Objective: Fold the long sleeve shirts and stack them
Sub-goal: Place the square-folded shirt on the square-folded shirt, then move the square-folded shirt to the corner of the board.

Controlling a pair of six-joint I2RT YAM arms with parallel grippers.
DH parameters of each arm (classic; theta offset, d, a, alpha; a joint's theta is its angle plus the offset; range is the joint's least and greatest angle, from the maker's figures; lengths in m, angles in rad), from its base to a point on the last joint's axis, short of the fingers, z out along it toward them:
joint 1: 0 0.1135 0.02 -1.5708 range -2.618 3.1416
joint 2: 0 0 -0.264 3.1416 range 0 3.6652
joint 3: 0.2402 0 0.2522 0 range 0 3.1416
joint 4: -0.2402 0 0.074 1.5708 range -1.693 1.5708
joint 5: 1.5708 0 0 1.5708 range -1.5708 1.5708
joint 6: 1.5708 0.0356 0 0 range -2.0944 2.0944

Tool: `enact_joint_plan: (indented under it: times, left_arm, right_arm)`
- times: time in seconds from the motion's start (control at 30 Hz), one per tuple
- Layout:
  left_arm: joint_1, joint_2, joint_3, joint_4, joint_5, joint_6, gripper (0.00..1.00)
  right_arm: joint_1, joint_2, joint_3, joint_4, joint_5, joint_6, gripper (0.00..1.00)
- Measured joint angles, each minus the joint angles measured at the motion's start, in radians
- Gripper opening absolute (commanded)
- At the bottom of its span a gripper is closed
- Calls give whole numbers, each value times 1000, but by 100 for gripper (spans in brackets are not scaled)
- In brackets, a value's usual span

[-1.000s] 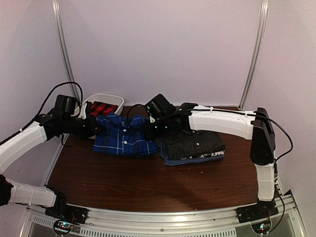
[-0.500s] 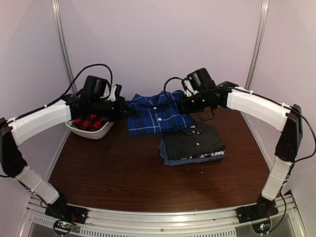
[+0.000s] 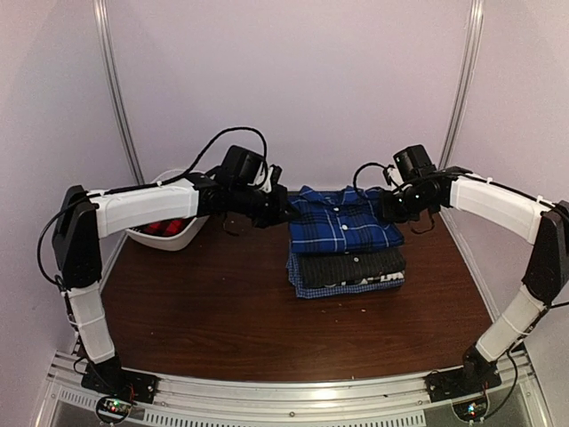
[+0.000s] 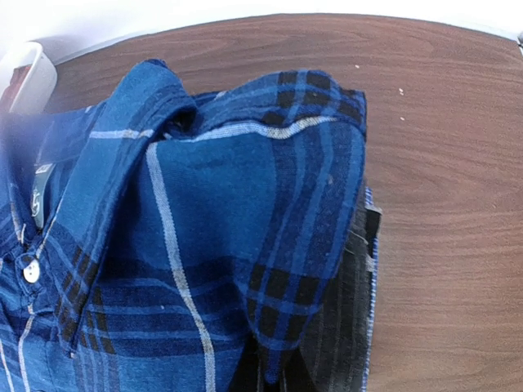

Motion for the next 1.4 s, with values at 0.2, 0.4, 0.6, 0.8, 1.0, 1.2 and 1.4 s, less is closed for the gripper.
enact_joint_plan:
  times: [0.2,0.4,0.6,0.8,1.0,1.2,1.4]
  left_arm:
    - [-51,90,54,21,3,-22,0]
    - [-59,114,31,68,-13,-37,0]
    - [-55,209,-37,121,-23,-47,5]
    - [-51,241,-75,129,-31,-54,45]
    - [-41,212,-74,101,-75,-38,68]
    - [-23,85,-76,62,-121,-5,98]
    - [-18,-84,-106,40,-181,42,98]
  right_arm:
    - [-90,-96,-114,2,-38,-22,0]
    - [-130,-105,-220,56,-91,-32,8]
    - [-177,-55,-292,111,-100,-50,41]
    - [-190,-73,-299,101,-70,-57,67]
    - [-165,-229,-299,58,-14,-46,83]
    - [-17,-335,-302,31,45,-9,100]
    - [193,-396,-374,11,104,85,100]
